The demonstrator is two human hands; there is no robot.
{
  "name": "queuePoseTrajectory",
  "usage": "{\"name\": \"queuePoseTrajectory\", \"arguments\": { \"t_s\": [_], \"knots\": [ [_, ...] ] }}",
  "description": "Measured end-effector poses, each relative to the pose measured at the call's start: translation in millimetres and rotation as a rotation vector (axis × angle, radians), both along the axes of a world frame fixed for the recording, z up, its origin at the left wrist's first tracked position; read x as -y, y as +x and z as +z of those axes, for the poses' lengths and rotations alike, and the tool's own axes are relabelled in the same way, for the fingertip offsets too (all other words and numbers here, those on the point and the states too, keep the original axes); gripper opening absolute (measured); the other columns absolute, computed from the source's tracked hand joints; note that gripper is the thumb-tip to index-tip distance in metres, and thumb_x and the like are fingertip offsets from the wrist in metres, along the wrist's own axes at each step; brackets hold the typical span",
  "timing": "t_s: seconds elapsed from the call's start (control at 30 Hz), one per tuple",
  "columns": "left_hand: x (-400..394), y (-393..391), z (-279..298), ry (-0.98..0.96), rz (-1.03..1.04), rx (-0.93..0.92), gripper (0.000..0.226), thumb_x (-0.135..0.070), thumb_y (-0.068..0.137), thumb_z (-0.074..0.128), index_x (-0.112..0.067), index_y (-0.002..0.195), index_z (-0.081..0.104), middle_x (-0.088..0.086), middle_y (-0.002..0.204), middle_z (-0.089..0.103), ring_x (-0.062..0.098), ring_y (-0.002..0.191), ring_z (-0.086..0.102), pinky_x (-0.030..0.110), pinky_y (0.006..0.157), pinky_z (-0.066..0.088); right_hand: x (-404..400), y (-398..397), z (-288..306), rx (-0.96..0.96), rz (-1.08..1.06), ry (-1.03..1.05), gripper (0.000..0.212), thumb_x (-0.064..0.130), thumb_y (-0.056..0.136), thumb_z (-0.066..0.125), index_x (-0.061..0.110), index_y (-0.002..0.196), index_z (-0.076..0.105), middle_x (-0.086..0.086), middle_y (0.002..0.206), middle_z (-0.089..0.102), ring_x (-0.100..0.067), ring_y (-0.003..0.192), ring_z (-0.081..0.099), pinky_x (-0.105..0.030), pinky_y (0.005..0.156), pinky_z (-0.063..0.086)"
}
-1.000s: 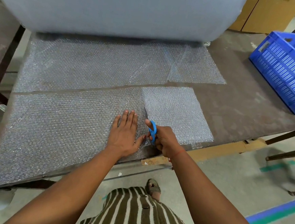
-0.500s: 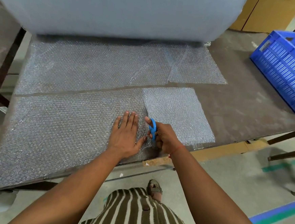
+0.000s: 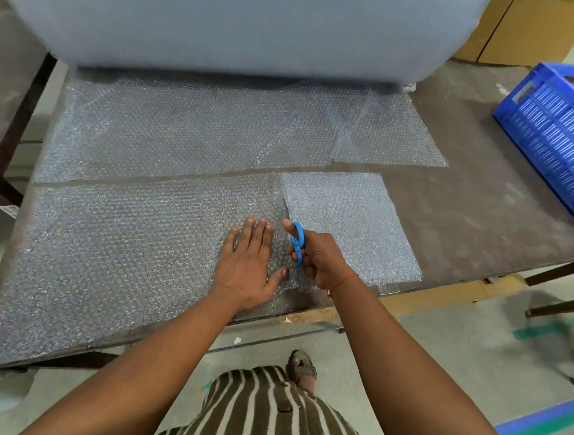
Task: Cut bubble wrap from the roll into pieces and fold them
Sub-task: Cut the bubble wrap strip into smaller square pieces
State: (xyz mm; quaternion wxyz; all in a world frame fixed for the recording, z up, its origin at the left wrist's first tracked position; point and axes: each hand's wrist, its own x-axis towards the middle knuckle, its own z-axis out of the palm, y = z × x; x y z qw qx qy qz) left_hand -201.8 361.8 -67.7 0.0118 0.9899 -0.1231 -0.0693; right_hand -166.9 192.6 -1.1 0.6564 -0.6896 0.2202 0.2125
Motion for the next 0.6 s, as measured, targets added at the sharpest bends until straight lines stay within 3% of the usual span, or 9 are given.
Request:
{"name": "queuePoseTrajectory", "arguments": {
  "t_s": [0.27,0.4,0.6],
  "knots": [
    [0,0,-2,-0.001,-0.006,0.012,0.099,-0.076,0.099,0.000,-0.008,0.171,-0.008,0.014,0.179,-0.013,0.032,0.164,-0.022,0.057,0.132,-0.005,2,3,-1,-0.010,0.008,-0.034,0.042,0.044,0.087,0.089,0.009,0.071,0.073,-0.005,0.057,0.064,-0.007,0.035,0.037,-0.020,0.036,0.025],
    [0,0,-2,0.000,-0.002,0.009,0.100,-0.077,0.099,0.001,-0.008,0.170,-0.008,0.014,0.179,-0.013,0.033,0.164,-0.022,0.057,0.132,-0.005,0,6,2,-0.024,0.003,-0.033,0.039,0.045,0.083,0.091,0.012,0.070,0.075,-0.008,0.063,0.067,-0.009,0.038,0.038,-0.020,0.037,0.026],
    [1,0,0,-0.001,-0.001,-0.002,0.099,-0.077,0.101,0.004,-0.007,0.170,-0.009,0.014,0.179,-0.015,0.033,0.163,-0.023,0.057,0.132,-0.005,-2,14,7,-0.023,0.003,0.003,0.046,0.052,0.082,0.089,0.008,0.088,0.075,-0.013,0.073,0.070,-0.008,0.037,0.044,-0.020,0.036,0.031]
  ]
}}
